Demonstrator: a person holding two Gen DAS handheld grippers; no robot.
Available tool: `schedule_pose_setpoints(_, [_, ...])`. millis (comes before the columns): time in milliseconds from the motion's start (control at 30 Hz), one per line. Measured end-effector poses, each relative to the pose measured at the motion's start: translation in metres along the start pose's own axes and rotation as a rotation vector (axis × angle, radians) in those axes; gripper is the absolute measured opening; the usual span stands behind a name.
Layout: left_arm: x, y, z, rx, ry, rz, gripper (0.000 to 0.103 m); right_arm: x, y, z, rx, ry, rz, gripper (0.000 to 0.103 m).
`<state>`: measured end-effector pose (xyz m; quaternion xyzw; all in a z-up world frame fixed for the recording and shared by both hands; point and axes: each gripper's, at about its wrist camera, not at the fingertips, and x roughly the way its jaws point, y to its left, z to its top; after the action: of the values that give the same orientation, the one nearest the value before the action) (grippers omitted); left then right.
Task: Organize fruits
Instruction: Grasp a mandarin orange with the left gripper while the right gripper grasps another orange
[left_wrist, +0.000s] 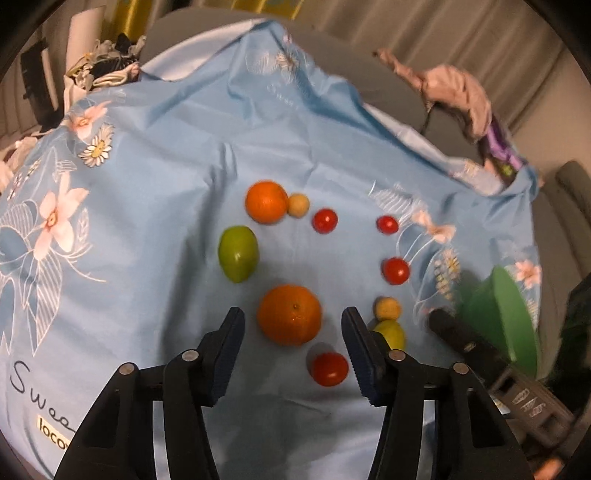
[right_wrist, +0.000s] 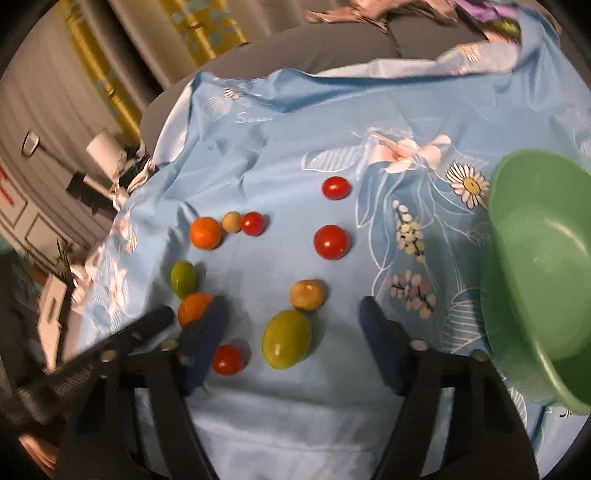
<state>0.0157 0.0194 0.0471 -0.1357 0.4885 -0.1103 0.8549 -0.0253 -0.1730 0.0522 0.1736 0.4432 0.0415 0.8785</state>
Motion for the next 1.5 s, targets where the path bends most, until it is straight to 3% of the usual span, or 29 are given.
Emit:
schedule_pose_setpoints(33, [0.006, -0.002, 0.0, 0.005, 0.018, 0.024, 0.054, 0.0, 0.0, 0.002, 0.0, 0.007, -0.001, 0.059])
schedule_pose_setpoints(233, [0.029, -0.003, 0.003, -0.004, 0.071, 0.064, 0.053, 0.002, 0.011, 0.024, -0.024, 0.014, 0.003, 0.058])
schedule_pose_setpoints(433, [0.046, 0.007, 0.005, -0.066, 0.113, -0.005, 0.047, 0.018, 0.028, 0.046, -0.059, 0.035, 0.046, 0.058])
schedule_pose_setpoints(633, [0.037, 0.018, 0.005, -0.122, 0.069, -0.041, 0.044, 0.044, 0.053, 0.058, -0.093, 0.096, 0.111, 0.056])
schedule_pose_setpoints(800, [-0.004, 0.033, 0.008, -0.144, -0.066, -0.046, 0.044, 0.072, 0.077, 0.066, -0.127, 0.144, 0.136, 0.055])
schedule_pose_setpoints(900, [-0.014, 0.038, 0.008, -0.151, -0.103, -0.016, 0.044, 0.095, 0.085, 0.068, -0.119, 0.183, 0.139, 0.055])
schedule_pose_setpoints(1200, [-0.023, 0.043, 0.01, -0.162, -0.143, 0.074, 0.044, 0.146, 0.106, 0.069, -0.133, 0.252, 0.11, 0.055])
schedule_pose_setpoints(1400, [-0.023, 0.045, 0.01, -0.173, -0.139, 0.071, 0.044, 0.163, 0.109, 0.073, -0.149, 0.247, 0.074, 0.054])
schedule_pose_setpoints(1467, [-0.024, 0.044, 0.01, -0.165, -0.143, 0.066, 0.044, 0.164, 0.11, 0.073, -0.162, 0.242, 0.071, 0.042])
schedule_pose_setpoints(1500, [-0.024, 0.043, 0.01, -0.162, -0.144, 0.063, 0.044, 0.164, 0.11, 0.073, -0.16, 0.247, 0.082, 0.042])
